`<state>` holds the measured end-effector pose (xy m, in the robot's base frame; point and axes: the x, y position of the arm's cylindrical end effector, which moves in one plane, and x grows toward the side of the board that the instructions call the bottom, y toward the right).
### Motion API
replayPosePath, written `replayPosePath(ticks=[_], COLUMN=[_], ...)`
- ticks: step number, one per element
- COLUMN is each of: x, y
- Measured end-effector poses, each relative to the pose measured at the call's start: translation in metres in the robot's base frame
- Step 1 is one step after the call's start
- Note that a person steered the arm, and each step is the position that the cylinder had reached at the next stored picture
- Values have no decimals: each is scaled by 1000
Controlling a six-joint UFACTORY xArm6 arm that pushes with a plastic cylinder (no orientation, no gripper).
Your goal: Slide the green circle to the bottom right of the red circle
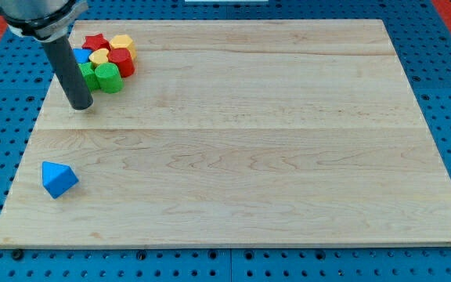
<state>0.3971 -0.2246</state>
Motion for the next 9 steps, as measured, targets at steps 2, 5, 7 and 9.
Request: replayPosePath(ticks=[2, 5, 7, 9], x=[-28, -52, -31, -28], y=[-2, 26, 73, -26])
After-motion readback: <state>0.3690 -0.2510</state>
